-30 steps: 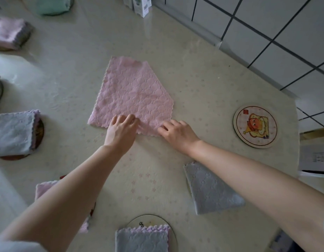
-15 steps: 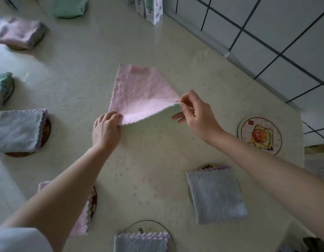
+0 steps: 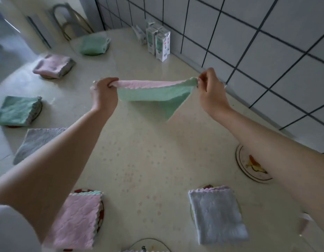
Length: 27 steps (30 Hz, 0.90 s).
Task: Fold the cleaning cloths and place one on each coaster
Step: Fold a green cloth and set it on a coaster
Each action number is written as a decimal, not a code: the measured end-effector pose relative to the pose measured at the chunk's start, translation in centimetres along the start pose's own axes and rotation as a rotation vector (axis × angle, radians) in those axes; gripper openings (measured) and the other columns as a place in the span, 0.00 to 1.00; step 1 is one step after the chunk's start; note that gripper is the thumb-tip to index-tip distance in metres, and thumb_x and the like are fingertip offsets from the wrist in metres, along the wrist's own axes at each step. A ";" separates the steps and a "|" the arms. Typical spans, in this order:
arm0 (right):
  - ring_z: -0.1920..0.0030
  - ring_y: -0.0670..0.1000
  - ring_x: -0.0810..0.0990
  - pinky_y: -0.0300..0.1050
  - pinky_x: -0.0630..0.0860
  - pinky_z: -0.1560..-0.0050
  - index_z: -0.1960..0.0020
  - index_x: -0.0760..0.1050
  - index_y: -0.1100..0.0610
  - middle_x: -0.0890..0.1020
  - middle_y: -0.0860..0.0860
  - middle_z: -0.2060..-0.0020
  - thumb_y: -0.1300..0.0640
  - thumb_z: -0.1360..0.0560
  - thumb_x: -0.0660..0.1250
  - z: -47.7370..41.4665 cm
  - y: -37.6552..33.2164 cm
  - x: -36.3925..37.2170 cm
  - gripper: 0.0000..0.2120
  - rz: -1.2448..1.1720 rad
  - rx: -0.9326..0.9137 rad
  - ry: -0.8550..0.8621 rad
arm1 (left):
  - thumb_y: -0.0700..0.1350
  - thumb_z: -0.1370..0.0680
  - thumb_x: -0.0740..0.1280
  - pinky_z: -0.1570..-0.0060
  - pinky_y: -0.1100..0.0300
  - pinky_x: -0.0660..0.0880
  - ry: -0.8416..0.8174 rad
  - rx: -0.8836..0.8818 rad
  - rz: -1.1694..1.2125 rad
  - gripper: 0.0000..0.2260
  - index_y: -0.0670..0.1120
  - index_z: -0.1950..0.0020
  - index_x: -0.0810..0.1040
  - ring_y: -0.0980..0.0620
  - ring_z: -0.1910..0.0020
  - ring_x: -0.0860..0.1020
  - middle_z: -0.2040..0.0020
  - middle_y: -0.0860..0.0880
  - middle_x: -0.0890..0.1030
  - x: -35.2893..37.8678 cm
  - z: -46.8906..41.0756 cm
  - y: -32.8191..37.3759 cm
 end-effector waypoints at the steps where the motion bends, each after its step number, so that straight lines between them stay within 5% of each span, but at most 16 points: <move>1: 0.66 0.41 0.72 0.38 0.70 0.66 0.51 0.67 0.58 0.73 0.45 0.65 0.58 0.20 0.56 0.2 -0.8 -0.6 0.04 -0.012 -0.051 0.039 | 0.33 0.28 0.60 0.51 0.64 0.69 0.068 0.107 -0.062 0.16 0.37 0.44 0.81 0.44 0.49 0.79 0.47 0.38 0.81 -0.8 0.2 1.2; 6: 0.72 0.42 0.69 0.34 0.62 0.73 0.51 0.67 0.61 0.71 0.45 0.69 0.60 0.20 0.57 4.7 -2.2 -2.8 0.04 -0.064 -0.183 0.039 | 0.29 0.31 0.62 0.48 0.75 0.66 0.173 0.441 -0.124 0.15 0.35 0.47 0.81 0.44 0.50 0.79 0.48 0.38 0.80 -4.2 5.2 3.7; 14: 0.75 0.46 0.70 0.37 0.63 0.75 0.53 0.66 0.52 0.76 0.52 0.69 0.59 0.20 0.58 18.7 4.8 -0.7 0.04 -0.018 0.014 -0.309 | 0.25 0.32 0.67 0.40 0.64 0.67 -0.232 0.289 -0.222 0.19 0.40 0.44 0.82 0.44 0.43 0.78 0.43 0.43 0.79 -4.5 20.8 -5.8; 19: 0.66 0.48 0.78 0.52 0.76 0.62 0.53 0.68 0.50 0.80 0.49 0.64 0.55 0.21 0.60 25.6 8.8 -0.1 0.02 0.158 0.097 -0.442 | 0.30 0.28 0.68 0.47 0.61 0.72 -0.394 0.131 -0.255 0.15 0.46 0.47 0.83 0.49 0.49 0.79 0.42 0.50 0.78 -5.2 29.0 -9.5; 24: 0.52 0.43 0.78 0.27 0.68 0.51 0.53 0.75 0.53 0.81 0.45 0.55 0.59 0.24 0.66 29.8 8.9 -1.2 0.02 0.151 0.017 -0.447 | 0.29 0.30 0.69 0.44 0.62 0.70 -0.441 0.099 -0.303 0.19 0.48 0.46 0.83 0.55 0.47 0.76 0.42 0.55 0.77 -7.3 33.0 -10.1; 27: 0.52 0.41 0.78 0.31 0.71 0.51 0.54 0.75 0.53 0.80 0.44 0.57 0.61 0.26 0.68 30.8 8.7 -1.8 0.05 0.121 0.007 -0.435 | 0.31 0.30 0.71 0.48 0.67 0.72 -0.489 0.095 -0.283 0.14 0.47 0.49 0.84 0.57 0.52 0.79 0.50 0.58 0.80 -8.3 33.8 -10.0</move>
Point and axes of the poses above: each hand's wrist, its own z-axis away from the middle knuckle, its own x-axis out of the palm, y = z × x, the point moved 3 cm from there along -z, towards the middle knuckle
